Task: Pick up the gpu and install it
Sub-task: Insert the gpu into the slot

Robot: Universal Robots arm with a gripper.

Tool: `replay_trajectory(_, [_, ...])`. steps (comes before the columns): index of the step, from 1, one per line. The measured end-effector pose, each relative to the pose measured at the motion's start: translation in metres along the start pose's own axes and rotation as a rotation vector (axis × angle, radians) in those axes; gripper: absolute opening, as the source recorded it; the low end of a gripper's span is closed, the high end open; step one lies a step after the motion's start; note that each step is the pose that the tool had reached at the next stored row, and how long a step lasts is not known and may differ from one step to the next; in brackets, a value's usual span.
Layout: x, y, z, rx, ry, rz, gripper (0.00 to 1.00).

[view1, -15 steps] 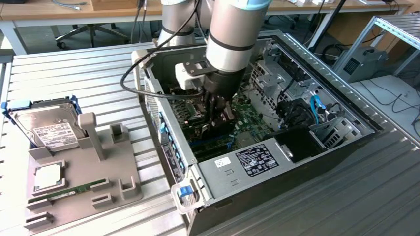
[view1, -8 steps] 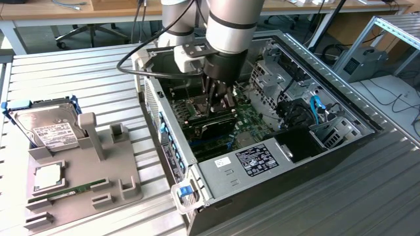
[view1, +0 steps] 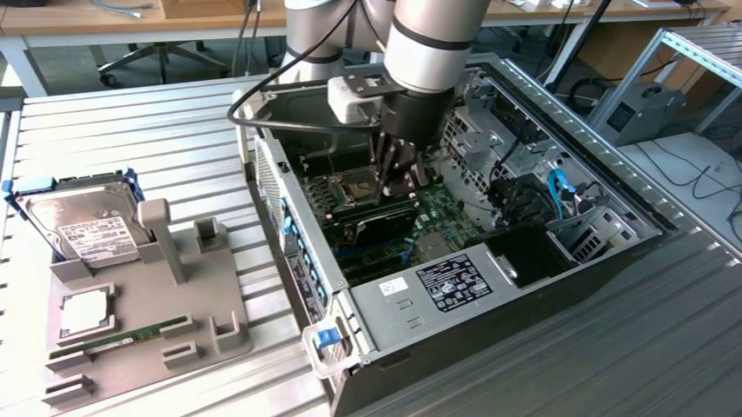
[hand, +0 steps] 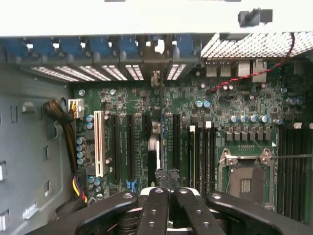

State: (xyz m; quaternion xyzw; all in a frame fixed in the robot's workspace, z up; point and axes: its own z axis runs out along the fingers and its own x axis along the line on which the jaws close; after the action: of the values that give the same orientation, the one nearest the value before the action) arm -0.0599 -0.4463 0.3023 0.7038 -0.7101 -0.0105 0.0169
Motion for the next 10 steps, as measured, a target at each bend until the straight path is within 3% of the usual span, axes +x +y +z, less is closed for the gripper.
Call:
replay_trajectory(3, [0.0001, -0.0045, -0.0001, -0.0073, -0.0001, 0.0, 0.11])
replay_trajectory(10, [0.0, -0.0047, -0.0001, -0.0075, 0.0, 0.0, 0.11])
